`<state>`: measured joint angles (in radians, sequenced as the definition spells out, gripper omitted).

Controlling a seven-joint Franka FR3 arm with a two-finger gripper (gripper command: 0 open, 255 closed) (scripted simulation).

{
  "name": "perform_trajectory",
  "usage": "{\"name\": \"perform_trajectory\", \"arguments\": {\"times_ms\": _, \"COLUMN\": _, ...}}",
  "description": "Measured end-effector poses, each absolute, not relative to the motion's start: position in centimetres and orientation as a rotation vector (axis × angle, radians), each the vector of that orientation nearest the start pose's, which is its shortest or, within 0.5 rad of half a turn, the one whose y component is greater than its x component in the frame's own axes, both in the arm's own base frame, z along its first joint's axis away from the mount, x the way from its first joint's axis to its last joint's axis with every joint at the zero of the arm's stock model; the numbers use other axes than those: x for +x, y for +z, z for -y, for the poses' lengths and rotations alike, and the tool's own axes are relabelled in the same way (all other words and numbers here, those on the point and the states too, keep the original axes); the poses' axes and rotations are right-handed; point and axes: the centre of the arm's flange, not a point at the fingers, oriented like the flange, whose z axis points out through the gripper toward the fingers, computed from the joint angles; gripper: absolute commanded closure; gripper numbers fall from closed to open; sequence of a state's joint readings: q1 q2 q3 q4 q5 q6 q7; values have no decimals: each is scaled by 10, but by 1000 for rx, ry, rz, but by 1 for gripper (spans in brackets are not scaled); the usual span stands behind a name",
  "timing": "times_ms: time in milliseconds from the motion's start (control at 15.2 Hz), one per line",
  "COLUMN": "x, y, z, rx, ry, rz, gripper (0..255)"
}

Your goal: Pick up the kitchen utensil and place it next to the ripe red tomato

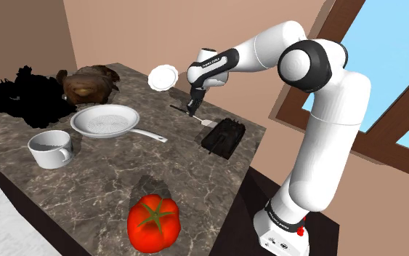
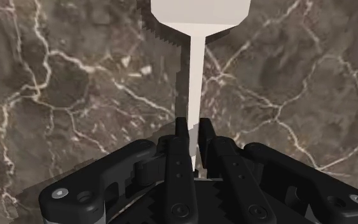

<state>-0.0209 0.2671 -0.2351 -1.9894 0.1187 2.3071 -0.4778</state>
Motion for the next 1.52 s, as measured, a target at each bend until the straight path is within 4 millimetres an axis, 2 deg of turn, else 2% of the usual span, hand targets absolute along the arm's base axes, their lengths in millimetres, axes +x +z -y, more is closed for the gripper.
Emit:
{"name": "perform_trajectory", "arguments": {"times_ms": 264, "x": 588, "y": 349, "z": 145, "rx": -3125, "ry": -104, "rz": 242, "gripper": 255}}
{"name": "perform_trajectory", "arguments": {"times_ms": 1518, "x": 588, "y": 449, "z": 146, "rx": -3125, "ry": -104, "rz": 242, "gripper": 255}}
